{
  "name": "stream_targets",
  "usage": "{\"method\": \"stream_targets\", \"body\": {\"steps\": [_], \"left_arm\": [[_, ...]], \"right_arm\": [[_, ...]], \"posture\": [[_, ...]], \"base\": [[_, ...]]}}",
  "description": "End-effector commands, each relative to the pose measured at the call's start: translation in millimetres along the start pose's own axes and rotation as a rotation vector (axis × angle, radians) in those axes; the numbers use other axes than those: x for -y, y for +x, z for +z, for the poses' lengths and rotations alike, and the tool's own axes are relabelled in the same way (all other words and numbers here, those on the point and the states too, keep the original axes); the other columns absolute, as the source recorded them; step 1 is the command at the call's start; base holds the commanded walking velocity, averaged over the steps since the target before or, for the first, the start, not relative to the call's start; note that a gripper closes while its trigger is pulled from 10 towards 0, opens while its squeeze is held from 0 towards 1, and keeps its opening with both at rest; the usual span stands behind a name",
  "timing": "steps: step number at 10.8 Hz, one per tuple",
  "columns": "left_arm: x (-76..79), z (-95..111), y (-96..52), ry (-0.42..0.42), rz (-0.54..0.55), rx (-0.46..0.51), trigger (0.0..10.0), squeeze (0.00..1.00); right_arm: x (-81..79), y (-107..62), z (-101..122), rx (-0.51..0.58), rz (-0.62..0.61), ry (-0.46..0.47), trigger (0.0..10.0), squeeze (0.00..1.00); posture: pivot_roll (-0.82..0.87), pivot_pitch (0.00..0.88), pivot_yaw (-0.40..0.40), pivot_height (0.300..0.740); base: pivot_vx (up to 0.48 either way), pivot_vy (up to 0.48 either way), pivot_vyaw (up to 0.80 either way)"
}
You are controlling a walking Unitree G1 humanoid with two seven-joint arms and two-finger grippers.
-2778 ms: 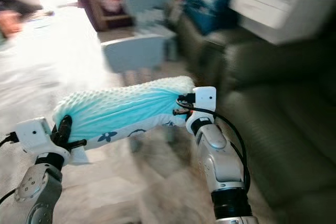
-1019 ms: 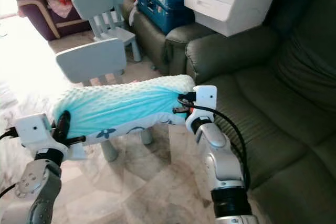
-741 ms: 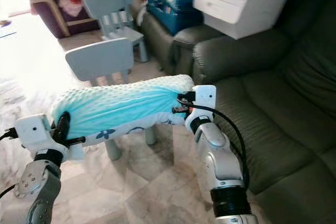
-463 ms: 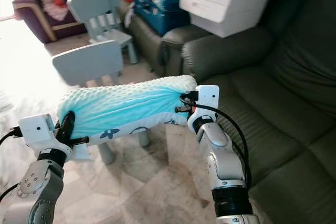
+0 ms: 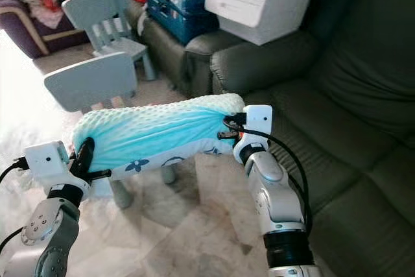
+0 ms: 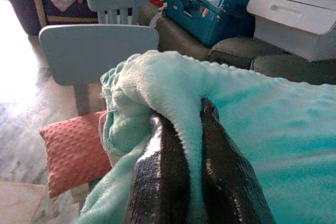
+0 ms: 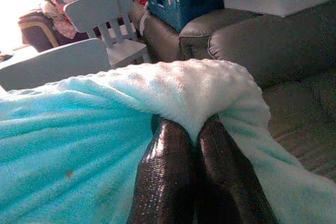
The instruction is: Move the pillow to the sofa
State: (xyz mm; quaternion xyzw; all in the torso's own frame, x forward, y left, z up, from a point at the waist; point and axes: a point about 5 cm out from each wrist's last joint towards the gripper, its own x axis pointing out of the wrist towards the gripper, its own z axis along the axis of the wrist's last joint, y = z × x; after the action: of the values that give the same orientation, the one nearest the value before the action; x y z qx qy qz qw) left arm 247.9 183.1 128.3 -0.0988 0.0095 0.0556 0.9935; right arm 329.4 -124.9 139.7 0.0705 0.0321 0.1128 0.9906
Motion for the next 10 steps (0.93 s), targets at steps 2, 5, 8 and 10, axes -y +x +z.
{"method": "stream_targets", "body": {"steps": [2, 5, 8, 10], "left_arm": [[-6.9, 4.6, -1.6, 0.003, 0.029, 0.021, 10.0, 0.00], [-6.7, 4.6, -0.5, 0.021, 0.025, 0.019, 10.0, 0.00], [-6.0, 5.1, -1.0, -0.019, 0.022, 0.025, 10.0, 0.00], [-5.6, 4.9, -1.2, -0.020, 0.022, 0.024, 10.0, 0.00]], "right_arm": [[3.3, -0.1, 6.6, 0.025, -0.012, -0.003, 10.0, 0.00], [3.0, 0.6, 7.0, 0.026, -0.009, -0.003, 10.0, 0.00], [2.8, 0.2, 6.7, 0.025, -0.010, -0.005, 10.0, 0.00], [2.8, -0.3, 6.2, 0.024, -0.013, -0.004, 10.0, 0.00]], "posture": [[-0.17, 0.082, 0.059, 0.740], [-0.17, 0.077, 0.057, 0.740], [-0.17, 0.083, 0.061, 0.740], [-0.17, 0.085, 0.060, 0.740]], "base": [[0.000, 0.000, -0.77], [0.000, -0.123, -0.77], [0.000, -0.117, -0.77], [0.000, 0.000, -0.77]]}}
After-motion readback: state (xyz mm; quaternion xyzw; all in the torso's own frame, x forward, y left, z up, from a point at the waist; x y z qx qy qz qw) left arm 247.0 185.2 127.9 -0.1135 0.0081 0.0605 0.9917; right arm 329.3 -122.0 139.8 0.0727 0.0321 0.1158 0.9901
